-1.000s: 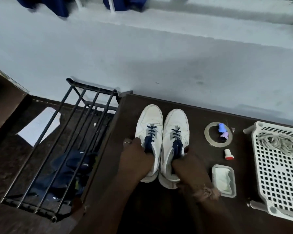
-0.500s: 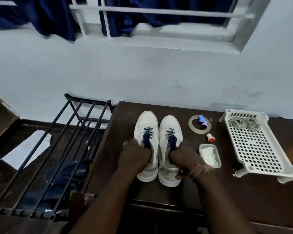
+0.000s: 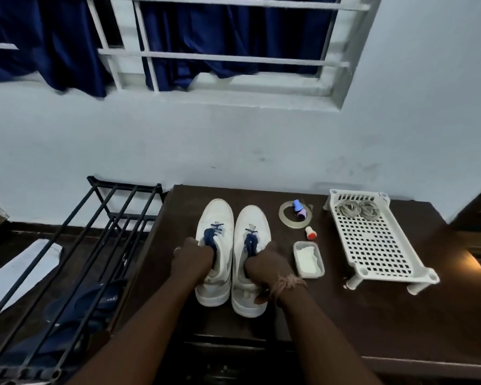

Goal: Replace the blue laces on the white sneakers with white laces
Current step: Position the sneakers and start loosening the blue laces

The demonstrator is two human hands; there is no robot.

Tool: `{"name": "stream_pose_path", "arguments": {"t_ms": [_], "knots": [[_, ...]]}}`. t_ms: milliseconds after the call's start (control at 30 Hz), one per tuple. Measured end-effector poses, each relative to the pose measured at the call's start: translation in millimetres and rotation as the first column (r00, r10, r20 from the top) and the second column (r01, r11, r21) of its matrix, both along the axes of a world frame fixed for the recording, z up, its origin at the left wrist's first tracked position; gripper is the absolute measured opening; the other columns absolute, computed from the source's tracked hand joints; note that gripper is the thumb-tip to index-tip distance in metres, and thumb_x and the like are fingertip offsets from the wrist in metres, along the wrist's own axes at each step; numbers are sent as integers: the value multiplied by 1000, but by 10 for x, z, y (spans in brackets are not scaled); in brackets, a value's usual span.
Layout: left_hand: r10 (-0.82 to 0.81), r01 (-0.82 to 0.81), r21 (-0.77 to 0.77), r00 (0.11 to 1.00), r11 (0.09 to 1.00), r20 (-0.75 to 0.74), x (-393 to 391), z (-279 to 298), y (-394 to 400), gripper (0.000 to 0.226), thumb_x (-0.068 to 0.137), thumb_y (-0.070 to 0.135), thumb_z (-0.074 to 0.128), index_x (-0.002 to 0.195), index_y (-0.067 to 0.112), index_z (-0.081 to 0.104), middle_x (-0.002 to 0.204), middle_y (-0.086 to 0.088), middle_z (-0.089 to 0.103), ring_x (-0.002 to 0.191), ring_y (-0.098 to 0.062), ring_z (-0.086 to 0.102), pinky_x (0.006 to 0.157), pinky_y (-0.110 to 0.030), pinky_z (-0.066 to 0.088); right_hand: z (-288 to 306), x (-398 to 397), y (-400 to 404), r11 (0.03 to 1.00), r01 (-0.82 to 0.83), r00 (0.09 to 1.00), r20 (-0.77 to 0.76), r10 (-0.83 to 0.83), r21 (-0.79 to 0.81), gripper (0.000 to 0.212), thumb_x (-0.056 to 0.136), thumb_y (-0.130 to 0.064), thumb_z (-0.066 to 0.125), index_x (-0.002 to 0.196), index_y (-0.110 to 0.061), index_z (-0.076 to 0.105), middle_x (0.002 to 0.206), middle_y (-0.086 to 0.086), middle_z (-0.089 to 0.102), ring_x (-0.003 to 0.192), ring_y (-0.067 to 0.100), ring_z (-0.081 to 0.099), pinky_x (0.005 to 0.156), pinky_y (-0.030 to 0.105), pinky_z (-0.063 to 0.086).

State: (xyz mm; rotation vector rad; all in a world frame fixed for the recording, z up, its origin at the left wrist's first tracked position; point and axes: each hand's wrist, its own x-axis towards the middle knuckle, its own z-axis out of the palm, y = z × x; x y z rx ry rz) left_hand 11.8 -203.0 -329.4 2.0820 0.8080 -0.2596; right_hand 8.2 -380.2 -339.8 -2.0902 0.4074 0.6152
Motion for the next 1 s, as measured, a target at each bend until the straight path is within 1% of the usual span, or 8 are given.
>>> {"name": "stream_pose_path", "arguments": {"t_ms": [67, 233, 400, 500, 633, 700, 867, 1000], "knots": [[7, -7, -5, 1000, 1000, -3, 34, -12, -4, 45, 86, 27, 55, 127, 9, 52, 133, -25, 52, 119, -41, 54, 95, -39, 44, 146, 43, -4, 999, -42, 999, -20, 42, 11, 49, 80, -22, 61, 124, -18, 40, 118, 18, 58, 77, 22, 68, 54, 33, 58], [13, -13, -29, 1000, 999, -16, 87, 89, -54, 64, 69, 38, 46, 126, 9, 53, 131, -25, 54, 118, -41, 55, 94, -38, 45, 364, 30, -93, 999, -11, 999, -43, 13, 31, 46, 81, -14, 57, 118, -14, 32, 115, 19, 48, 81, 41, 65, 43, 44, 57], [-21, 21, -38, 1000, 999, -7, 44, 163, -82, 44, 88, 28, 50, 128, 8, 52, 132, -20, 54, 121, -37, 53, 92, -36, 44, 252, 62, -76, 999, 2, 1000, -3, -2, 49, 59, 71, -32, 60, 118, -14, 30, 110, 19, 59, 85, 42, 69, 61, 53, 61], [-12, 16, -91, 999, 996, 45, -2, 121, -35, 57, 67, 35, 49, 114, 5, 62, 116, -22, 65, 105, -38, 64, 80, -35, 49, 85, 122, -17, 1000, -21, 997, 75, 22, -12, 61, 66, -39, 58, 115, -14, 33, 109, 17, 61, 91, 38, 69, 77, 52, 60], [26, 0, -129, 979, 992, 202, -96, 89, 40, 17, 77, 19, 55, 81, 8, 67, 80, -16, 71, 76, -30, 67, 63, -31, 47, 110, 126, 24, 995, -91, 990, 104, 95, -45, 59, 67, -29, 57, 119, -3, 47, 94, 13, 66, 81, 30, 70, 63, 45, 61], [49, -9, -146, 960, 989, 275, -103, 196, 79, 13, 89, 17, 58, 86, 7, 66, 74, -12, 67, 69, -27, 63, 58, -28, 45, 121, 146, 46, 993, -109, 987, 115, 114, -54, 54, 68, -25, 56, 115, -1, 50, 90, 13, 66, 76, 29, 70, 56, 42, 60], [27, -11, -54, 951, 999, 309, 9, 215, 319, 9, 94, 16, 61, 90, 15, 69, 83, -10, 71, 79, -27, 68, 65, -32, 50, 211, 87, 83, 987, -120, 981, 138, 133, -104, 45, 63, -24, 60, 103, -5, 56, 92, 13, 69, 81, 32, 71, 69, 47, 62], [-30, 16, 50, 951, 999, 307, -7, 169, 415, 12, 95, 17, 61, 98, 8, 69, 84, -10, 68, 85, -30, 66, 65, -30, 44, 374, -65, 85, 988, -152, 986, 65, 154, -43, 35, 70, -20, 63, 103, -9, 58, 91, 12, 65, 74, 28, 69, 59, 40, 63]]}}
